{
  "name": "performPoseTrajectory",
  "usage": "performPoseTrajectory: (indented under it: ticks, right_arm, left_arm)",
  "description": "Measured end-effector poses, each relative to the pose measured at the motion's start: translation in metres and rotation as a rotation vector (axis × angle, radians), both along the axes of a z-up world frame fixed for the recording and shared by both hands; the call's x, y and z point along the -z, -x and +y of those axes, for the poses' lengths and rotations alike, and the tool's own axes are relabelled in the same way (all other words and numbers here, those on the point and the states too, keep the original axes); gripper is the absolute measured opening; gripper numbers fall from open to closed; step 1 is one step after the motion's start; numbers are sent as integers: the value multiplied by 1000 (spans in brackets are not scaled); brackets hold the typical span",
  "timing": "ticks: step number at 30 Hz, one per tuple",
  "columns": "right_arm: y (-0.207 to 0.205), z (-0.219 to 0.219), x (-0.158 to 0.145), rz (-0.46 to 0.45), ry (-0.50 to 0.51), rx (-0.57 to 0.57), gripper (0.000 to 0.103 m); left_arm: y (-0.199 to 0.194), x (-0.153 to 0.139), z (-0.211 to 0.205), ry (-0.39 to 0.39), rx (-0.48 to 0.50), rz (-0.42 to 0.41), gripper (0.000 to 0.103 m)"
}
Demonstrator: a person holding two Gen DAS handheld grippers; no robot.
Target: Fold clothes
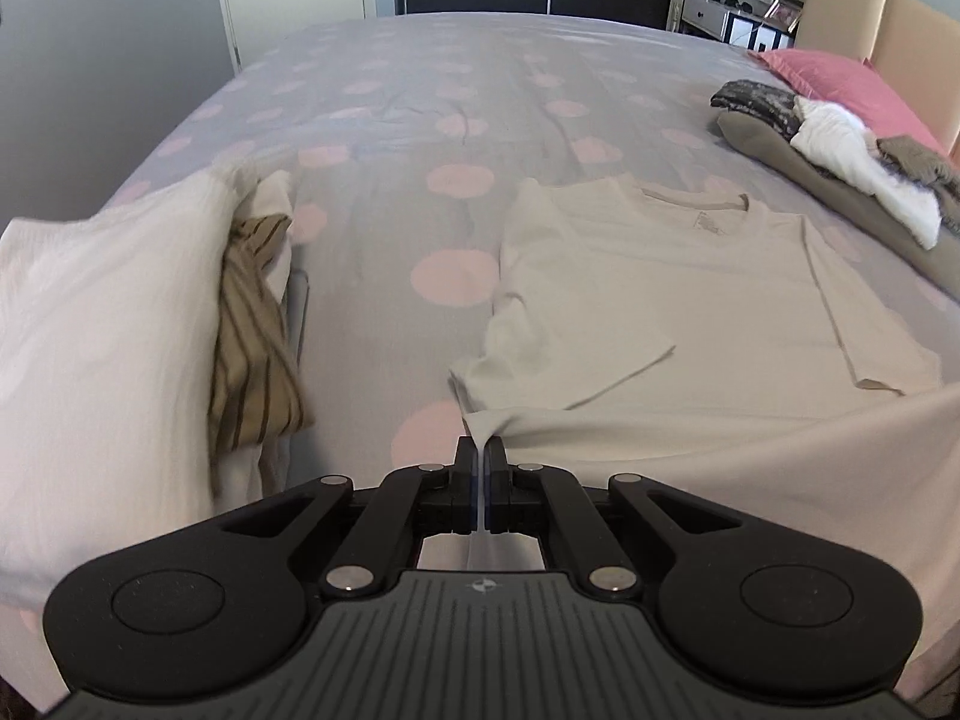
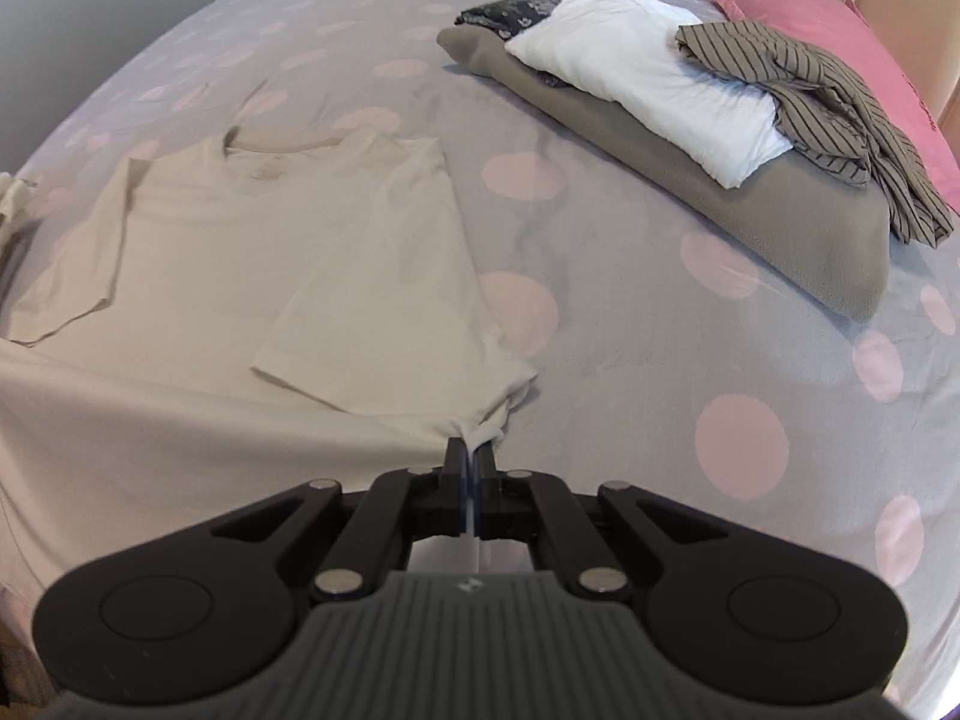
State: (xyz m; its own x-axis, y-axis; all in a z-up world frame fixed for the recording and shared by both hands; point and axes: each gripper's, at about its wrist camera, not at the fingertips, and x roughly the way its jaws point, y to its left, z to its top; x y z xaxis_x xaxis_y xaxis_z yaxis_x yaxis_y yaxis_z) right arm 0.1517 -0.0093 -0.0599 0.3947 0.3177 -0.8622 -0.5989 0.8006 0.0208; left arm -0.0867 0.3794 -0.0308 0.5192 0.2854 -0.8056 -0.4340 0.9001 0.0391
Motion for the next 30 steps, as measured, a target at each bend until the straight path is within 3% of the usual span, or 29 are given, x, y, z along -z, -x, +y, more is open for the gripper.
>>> performPoseTrajectory:
  ticks: [4,7,9,11,14,17,23,30]
  right_arm:
    - [-7,5,11,20,23,-11,2]
    - [-5,1,14,15,28,-17,12]
    - [-1,-5,9,-4,9,-18,16]
    - [6,-10,4,-32,2,-28,26]
    - [24,-14,1,-87,20,-80,26]
    - [50,-15,4,-133,63,-180,35]
    - [98,-19,11,-203,136,-357,37]
    - [151,-31,25,-326,244,-571,37]
  left_arm:
    - [-11,13,-3,-23,14,44,1]
    - [-11,18,-6,-43,15,60,4]
    - [-8,17,-9,-65,13,67,7]
    - [-1,13,-14,-89,16,68,8]
    - [12,4,-26,-128,49,45,8]
    - [24,0,-44,-173,127,36,12]
    - [45,9,-92,-238,362,97,16]
    - [74,27,-139,-337,608,171,36]
